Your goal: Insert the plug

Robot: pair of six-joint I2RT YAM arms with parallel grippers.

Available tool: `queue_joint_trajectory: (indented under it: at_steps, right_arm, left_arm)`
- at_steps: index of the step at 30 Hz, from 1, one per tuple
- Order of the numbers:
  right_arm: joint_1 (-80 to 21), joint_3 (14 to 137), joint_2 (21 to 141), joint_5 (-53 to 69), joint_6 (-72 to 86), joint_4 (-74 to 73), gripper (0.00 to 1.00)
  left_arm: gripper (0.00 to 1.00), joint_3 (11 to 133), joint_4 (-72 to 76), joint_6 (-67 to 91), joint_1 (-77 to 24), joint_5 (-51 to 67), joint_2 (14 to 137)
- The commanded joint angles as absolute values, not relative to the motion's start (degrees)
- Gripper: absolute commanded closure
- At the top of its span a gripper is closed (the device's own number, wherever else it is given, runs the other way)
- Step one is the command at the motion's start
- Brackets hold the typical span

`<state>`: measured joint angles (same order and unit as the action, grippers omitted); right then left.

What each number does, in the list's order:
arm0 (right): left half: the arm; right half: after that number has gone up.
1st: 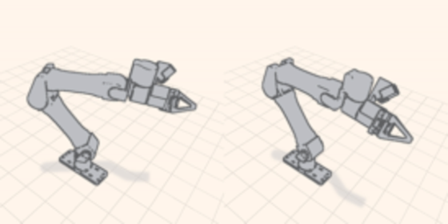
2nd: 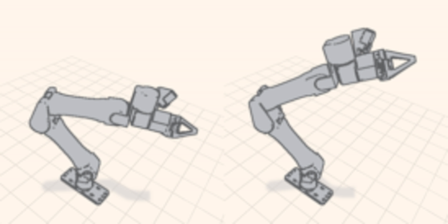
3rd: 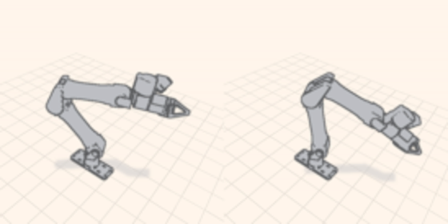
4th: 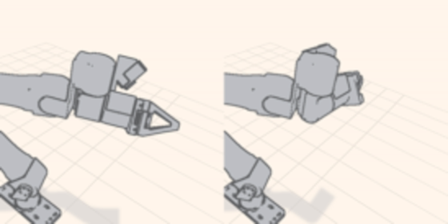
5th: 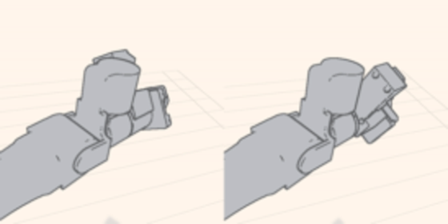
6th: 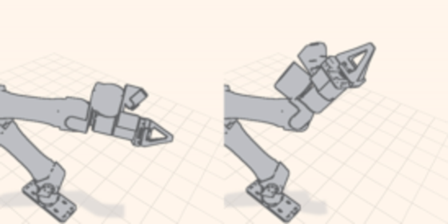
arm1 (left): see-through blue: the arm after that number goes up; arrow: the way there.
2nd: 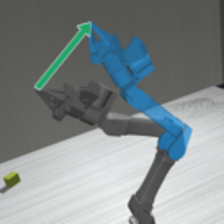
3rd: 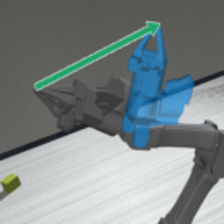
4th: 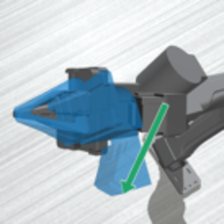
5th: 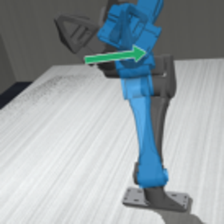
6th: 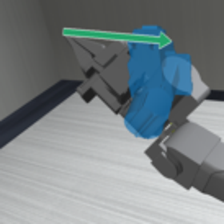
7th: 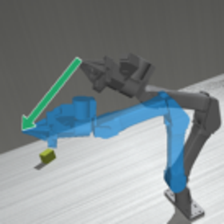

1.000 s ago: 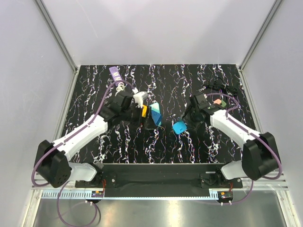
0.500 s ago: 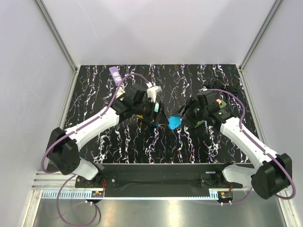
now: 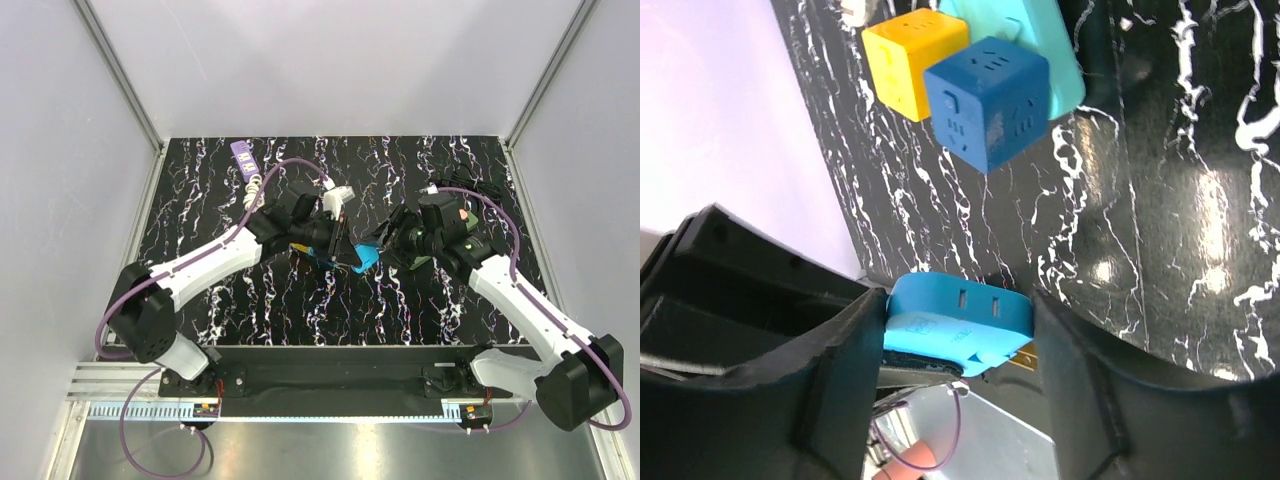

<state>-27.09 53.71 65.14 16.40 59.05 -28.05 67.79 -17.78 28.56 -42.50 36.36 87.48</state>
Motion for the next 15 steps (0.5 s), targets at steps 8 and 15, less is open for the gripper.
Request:
queue_joint_trajectory:
  at_steps: [8,15]
  right_arm:
    - [-27.8,48.9,54.1,28.6,48.5,-9.8,0.18]
    - [-27.7,49.0,52.0,41.6,47.1,-0.6,0.24]
  left_arm:
    - [1.00,59.4,-1.9,40.2,-40.7,47.4,74.7]
    - [1.00,57.0,3.9,46.9,-39.4,52.4,67.1]
